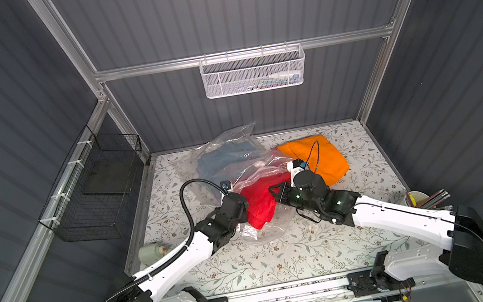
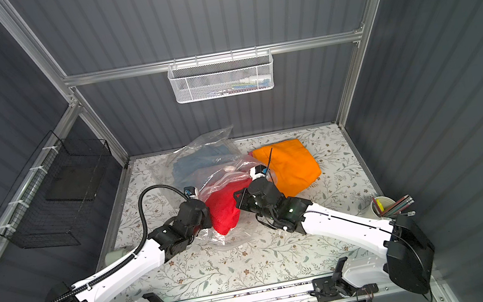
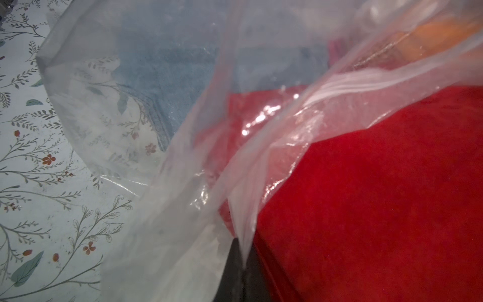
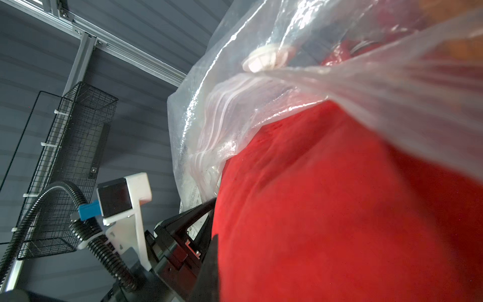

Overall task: Take the trousers out of the vacuum bag
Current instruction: Take out the trousers from the vacuum bag.

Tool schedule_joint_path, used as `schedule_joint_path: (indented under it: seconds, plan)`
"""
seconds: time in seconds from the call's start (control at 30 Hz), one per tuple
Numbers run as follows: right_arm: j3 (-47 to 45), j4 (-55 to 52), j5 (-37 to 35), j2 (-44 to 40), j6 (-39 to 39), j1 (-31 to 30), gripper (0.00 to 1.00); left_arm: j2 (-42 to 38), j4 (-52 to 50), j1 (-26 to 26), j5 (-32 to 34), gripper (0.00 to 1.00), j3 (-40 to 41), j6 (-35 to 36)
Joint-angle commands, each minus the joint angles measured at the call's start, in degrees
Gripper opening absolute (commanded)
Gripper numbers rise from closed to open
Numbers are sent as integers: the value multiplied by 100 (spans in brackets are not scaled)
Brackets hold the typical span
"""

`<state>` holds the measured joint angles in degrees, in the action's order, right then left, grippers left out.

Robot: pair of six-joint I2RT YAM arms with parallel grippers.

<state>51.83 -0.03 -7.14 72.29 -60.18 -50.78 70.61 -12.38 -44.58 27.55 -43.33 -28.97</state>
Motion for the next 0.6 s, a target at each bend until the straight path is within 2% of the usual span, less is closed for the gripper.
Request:
schedule_joint_path:
  seconds: [0.0,0.3,0.57]
  plan:
    - [119,399,-128,-341,148,-131,0,174,68,-3,59,0,-213,44]
    - [573,-179,-436,-1105,688,-151,0,466,164,2,-15,0,-376,49]
    - [516,266,-289,-867,454,-197,0,598,140,2,-71,0,-545,111]
